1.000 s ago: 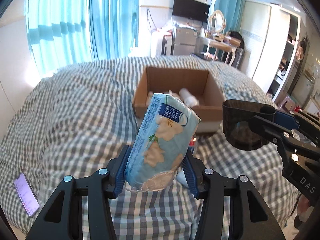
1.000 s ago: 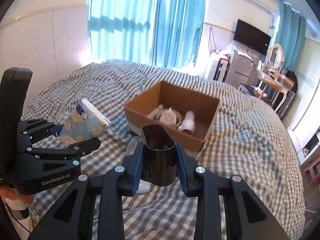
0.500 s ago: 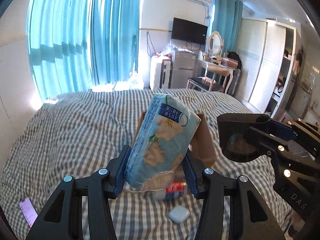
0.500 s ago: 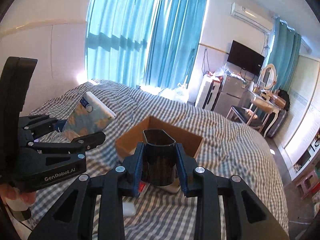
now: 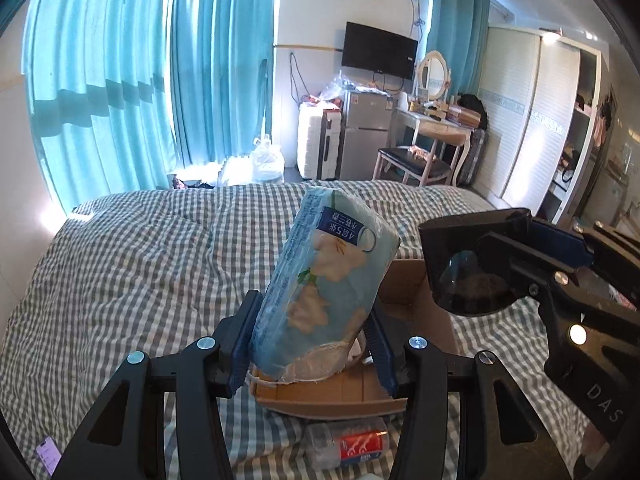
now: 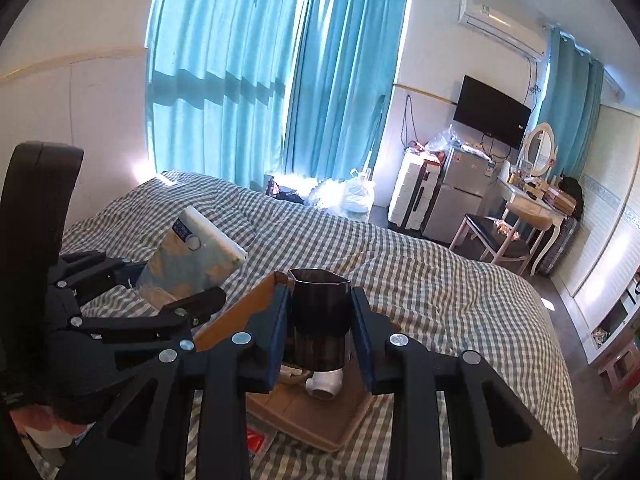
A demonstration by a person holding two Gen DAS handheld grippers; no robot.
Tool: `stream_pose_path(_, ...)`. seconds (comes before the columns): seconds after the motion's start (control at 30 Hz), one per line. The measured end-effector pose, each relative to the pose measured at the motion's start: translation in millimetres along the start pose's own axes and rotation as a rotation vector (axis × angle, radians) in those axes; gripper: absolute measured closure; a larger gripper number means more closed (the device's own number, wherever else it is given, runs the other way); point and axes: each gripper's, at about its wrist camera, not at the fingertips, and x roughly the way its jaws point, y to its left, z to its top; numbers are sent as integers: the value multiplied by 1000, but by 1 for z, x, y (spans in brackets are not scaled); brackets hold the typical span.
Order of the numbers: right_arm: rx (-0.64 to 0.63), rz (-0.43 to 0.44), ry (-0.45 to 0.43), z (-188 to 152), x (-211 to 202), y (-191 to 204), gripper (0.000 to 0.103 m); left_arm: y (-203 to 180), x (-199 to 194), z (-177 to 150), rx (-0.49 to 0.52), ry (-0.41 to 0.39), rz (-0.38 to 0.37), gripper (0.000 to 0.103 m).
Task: Organize objects
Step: 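Carry the tissue packet with the left tool while the right tool carries the black case to the box, then open both tools to drop the packet and black case into the box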
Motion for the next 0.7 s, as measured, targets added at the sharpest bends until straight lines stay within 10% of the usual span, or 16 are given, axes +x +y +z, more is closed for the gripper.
stream_pose_path(0.7,80,25,215,-51,173,-51,74,-13,164,-40,92,243,-83,52)
